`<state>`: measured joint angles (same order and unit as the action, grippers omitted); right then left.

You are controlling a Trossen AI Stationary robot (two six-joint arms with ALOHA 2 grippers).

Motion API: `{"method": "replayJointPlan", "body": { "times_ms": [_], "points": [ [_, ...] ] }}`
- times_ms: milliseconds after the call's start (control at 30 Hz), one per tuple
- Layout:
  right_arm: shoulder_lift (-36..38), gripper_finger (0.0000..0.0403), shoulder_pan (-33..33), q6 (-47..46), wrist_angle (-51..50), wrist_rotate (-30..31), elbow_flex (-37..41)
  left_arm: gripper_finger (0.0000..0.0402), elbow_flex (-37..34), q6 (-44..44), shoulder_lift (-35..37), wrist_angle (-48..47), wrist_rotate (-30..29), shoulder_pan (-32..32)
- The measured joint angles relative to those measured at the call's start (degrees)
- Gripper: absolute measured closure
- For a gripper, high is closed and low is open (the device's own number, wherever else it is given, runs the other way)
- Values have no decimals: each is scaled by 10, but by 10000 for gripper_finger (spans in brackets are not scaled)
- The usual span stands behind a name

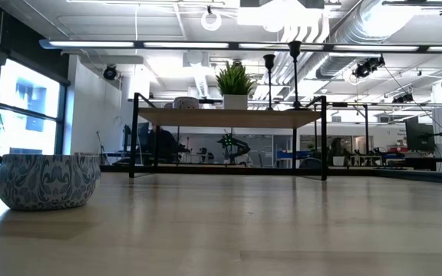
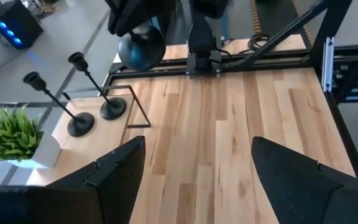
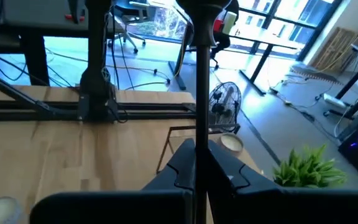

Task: Pick & Place candle stick holders
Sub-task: Put the black candle holder on the shelf

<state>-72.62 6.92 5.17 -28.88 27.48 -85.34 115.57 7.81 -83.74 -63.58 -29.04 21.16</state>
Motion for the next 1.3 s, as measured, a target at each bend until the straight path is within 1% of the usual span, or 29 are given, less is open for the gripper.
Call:
{"method": "replayJointPlan", "body": {
  "times_ms": [133, 267, 400, 467, 533, 633, 733, 833, 900, 967, 1033, 1133, 1300],
  "points": [
    [1, 396, 0, 19, 1, 12, 0, 113, 0, 0, 1, 0, 12, -18],
    [1, 396, -2, 39, 16, 11, 0, 113, -2, -2, 7, 1, 54, -46],
    [1, 396, -2, 54, 35, 7, -1, 113, -42, -16, 21, 22, 107, -84],
    [1, 396, -2, 56, 44, 4, -1, 113, -77, -20, 36, 52, 147, -112],
    [3, 396, -2, 56, 55, -5, -1, 113, -121, -20, 56, 90, 201, -139],
    [6, 396, -6, 56, 72, -19, -1, 113, -203, -21, 95, 166, 270, -176],
    [7, 396, -16, 50, 73, -24, -1, 113, -297, -20, 139, 254, 322, -204],
    [3, 396, -33, 31, 75, -26, -1, 113, -382, -5, 185, 323, 359, -231],
    [-5, 396, -47, 6, 89, -47, -1, 113, -429, 12, 214, 349, 374, -246],
    [-17, 396, -61, -16, 122, -84, -1, 113, -465, 23, 242, 376, 380, -253],
    [-32, 396, -67, -15, 157, -106, -1, 113, -490, 29, 267, 385, 390, -258],
    [-57, 396, -70, -7, 182, -101, -1, 113, -511, 28, 298, 398, 389, -257],
    [-105, 396, -82, -2, 188, -83, -1, 113, -513, 9, 328, 401, 389, -257]
  ]
}}
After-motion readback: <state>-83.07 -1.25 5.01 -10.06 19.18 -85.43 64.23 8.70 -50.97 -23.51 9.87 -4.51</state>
